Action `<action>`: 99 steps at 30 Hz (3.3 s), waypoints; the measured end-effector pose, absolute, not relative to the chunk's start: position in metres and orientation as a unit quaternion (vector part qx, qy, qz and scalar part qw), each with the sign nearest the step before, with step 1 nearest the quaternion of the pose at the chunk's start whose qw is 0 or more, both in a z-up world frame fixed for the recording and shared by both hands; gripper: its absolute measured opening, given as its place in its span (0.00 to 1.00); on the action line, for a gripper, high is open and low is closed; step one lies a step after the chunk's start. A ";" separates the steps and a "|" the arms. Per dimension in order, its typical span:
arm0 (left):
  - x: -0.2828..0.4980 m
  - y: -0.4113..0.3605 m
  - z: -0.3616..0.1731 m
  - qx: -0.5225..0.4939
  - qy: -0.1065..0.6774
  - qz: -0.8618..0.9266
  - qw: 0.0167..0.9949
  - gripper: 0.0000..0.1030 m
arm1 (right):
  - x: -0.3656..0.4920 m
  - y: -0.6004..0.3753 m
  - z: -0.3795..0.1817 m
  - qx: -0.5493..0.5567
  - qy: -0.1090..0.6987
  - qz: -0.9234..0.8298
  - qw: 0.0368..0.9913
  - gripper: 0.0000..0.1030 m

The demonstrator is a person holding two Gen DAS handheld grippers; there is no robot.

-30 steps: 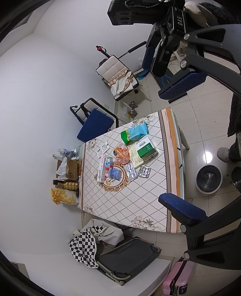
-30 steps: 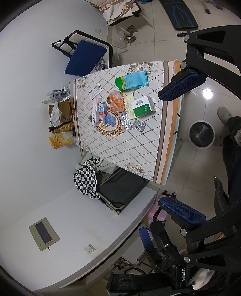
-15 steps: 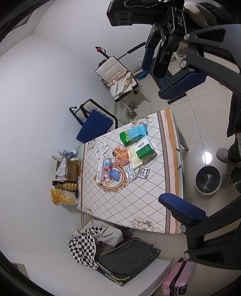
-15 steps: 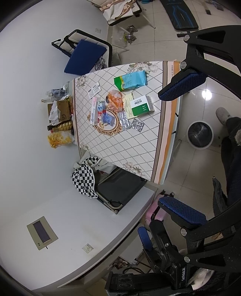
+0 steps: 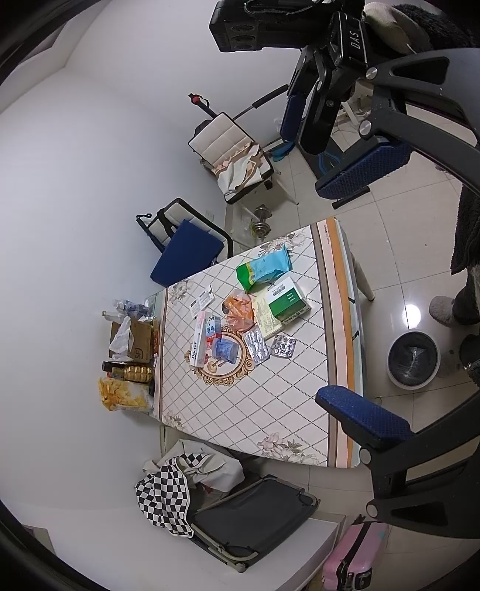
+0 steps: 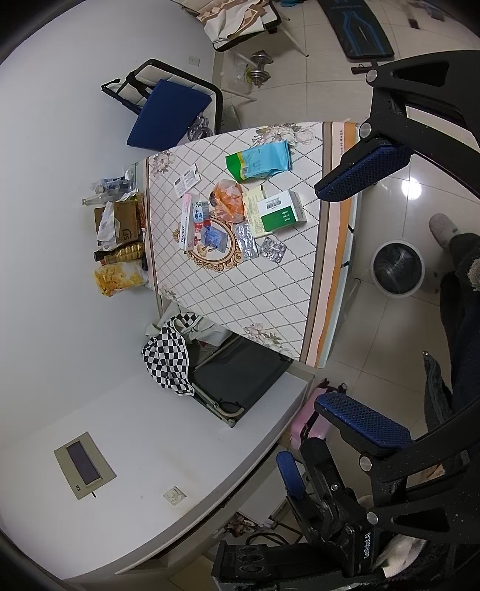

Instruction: Collect trash

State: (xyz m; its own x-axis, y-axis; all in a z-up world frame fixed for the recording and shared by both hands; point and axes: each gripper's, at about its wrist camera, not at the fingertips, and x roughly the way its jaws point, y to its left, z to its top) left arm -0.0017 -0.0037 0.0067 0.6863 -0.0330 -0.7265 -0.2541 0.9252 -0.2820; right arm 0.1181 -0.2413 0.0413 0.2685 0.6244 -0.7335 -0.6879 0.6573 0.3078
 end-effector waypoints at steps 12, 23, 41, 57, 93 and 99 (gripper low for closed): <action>-0.002 -0.004 0.007 -0.183 0.392 0.061 0.899 1.00 | 0.120 -0.240 0.041 -0.036 0.443 0.412 0.795 1.00; -0.005 -0.016 0.008 -0.181 0.392 0.061 0.900 1.00 | 0.119 -0.239 0.039 -0.034 0.445 0.410 0.796 1.00; 0.083 0.029 -0.084 -0.121 0.466 0.202 0.853 1.00 | 0.187 -0.225 -0.023 -0.007 0.478 0.237 0.846 1.00; 0.322 -0.021 -0.326 -0.320 0.683 0.214 0.621 1.00 | 0.469 -0.283 -0.276 -0.060 0.632 0.085 0.768 1.00; 0.339 -0.044 -0.287 -0.154 0.645 0.273 0.698 0.72 | 0.481 -0.169 -0.351 -0.147 0.650 0.220 0.713 0.91; 0.300 -0.038 -0.258 -0.142 0.612 0.247 0.738 0.72 | 0.435 -0.188 -0.317 -0.119 0.625 0.212 0.742 0.91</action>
